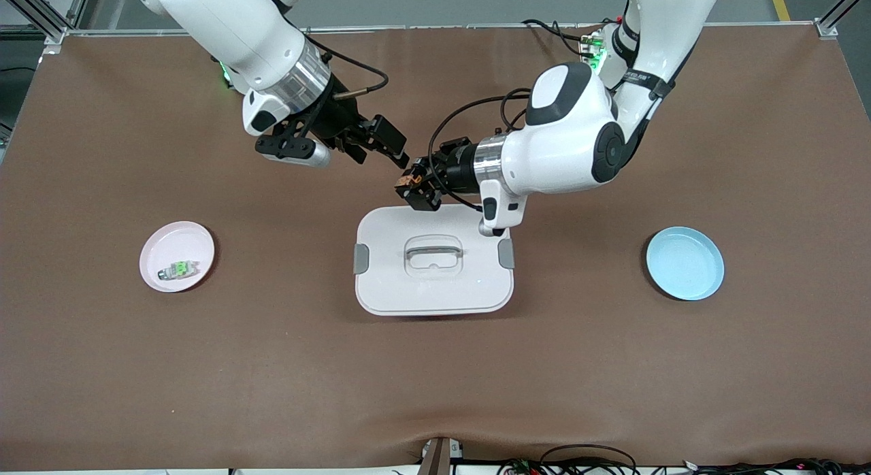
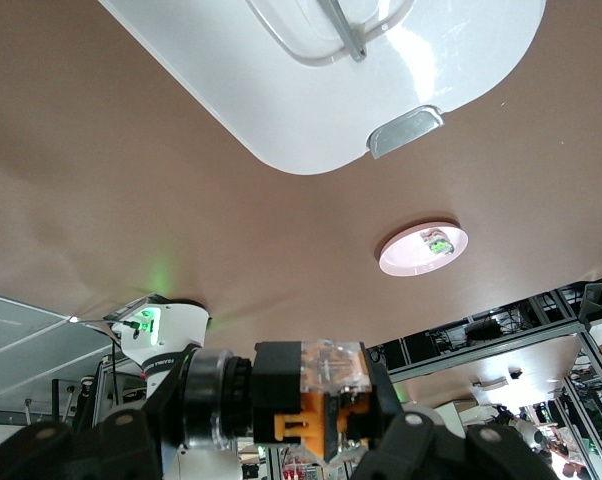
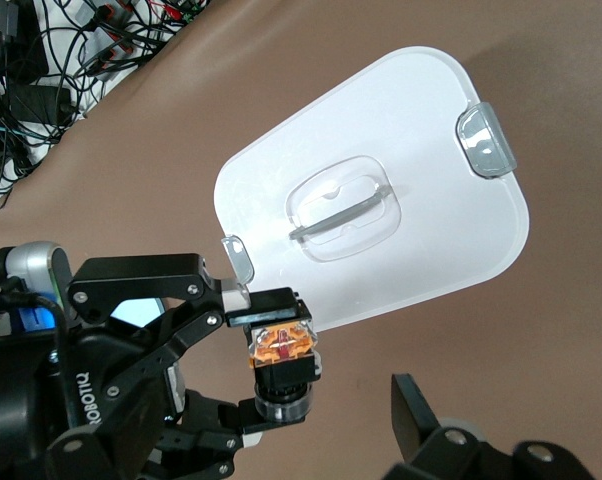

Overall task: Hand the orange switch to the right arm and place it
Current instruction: 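Close the right gripper on the switch held by the left gripper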

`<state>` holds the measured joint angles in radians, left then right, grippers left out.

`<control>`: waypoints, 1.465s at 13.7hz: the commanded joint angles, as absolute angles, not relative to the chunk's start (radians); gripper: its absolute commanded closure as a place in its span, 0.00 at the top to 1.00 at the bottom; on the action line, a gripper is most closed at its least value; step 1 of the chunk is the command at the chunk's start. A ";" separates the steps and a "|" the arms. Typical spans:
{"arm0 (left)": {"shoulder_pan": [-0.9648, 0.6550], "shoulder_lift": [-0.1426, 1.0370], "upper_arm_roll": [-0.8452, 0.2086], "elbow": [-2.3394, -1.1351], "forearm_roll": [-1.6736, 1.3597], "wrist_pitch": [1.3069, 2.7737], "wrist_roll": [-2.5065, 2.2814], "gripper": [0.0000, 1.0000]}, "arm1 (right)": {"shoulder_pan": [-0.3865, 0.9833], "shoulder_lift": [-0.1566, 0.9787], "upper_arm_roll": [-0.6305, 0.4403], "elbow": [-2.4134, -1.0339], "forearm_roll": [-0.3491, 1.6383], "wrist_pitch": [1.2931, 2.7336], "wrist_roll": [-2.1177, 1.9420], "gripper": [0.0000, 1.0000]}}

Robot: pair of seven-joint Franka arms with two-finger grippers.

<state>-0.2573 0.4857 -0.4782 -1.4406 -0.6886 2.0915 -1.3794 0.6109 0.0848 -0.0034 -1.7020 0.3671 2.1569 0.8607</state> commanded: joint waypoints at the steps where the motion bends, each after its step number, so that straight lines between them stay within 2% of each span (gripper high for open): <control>1: -0.273 0.499 -0.479 -1.416 -0.704 2.118 -1.408 0.06 | 0.626 0.046 -0.011 -1.778 0.371 2.195 0.807 1.00; 9: -0.281 0.506 -0.479 -1.416 -0.704 2.146 -1.416 0.06 | 0.669 0.034 -0.011 -1.894 0.373 2.354 0.810 1.00; 16: -0.281 0.506 -0.479 -1.416 -0.704 2.146 -1.416 0.07 | 0.672 0.051 -0.009 -1.902 0.373 2.405 0.821 1.00; 20: -0.281 0.506 -0.479 -1.416 -0.704 2.146 -1.416 0.08 | 0.676 0.055 -0.009 -1.954 0.377 2.496 0.822 1.00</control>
